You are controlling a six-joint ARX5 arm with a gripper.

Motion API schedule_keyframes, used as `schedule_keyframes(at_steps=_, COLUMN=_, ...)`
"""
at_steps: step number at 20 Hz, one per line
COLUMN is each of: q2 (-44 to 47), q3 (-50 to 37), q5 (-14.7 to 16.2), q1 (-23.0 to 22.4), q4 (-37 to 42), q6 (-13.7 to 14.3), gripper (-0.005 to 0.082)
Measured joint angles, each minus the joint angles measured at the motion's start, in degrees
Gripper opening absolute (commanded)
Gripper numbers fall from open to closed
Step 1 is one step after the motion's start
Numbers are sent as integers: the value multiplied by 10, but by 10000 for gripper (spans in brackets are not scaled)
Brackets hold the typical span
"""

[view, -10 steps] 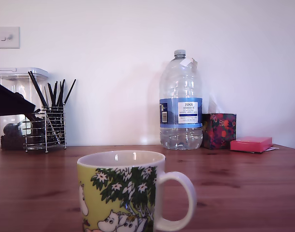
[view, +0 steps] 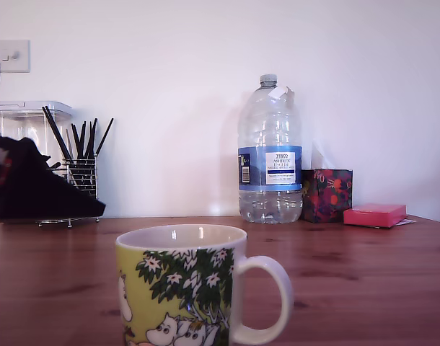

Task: Pick up the coffee capsules from the table one by one and drop them inside the nearest coffee cup

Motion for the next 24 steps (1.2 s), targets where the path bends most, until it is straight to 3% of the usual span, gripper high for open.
schedule_keyframes(at_steps=1, q2=8, q3=12, q5=0, q1=-3, q4=1, q6=0, gripper=598)
schedule_keyframes(at_steps=2, q2=19, q3=24, q5=-1, q1=-4, q4=3, q6=1, gripper=672)
schedule_keyframes(at_steps=9, q2=131, q3=99, q5=-23, q1=-46, q4=3, q6=29, gripper=678)
schedule_keyframes(at_steps=15, q2=226, q3=198, q5=-46, q1=-70, q4=-7, q6=30, gripper=677)
schedule_keyframes(at_steps=21, q2=307, q3=288, q5=-86, q1=-86, q4=-110, q6=31, gripper=677)
schedule_keyframes(at_steps=24, q2=315, q3=309, q5=-90, q1=-85, q4=-148, q6=31, gripper=661)
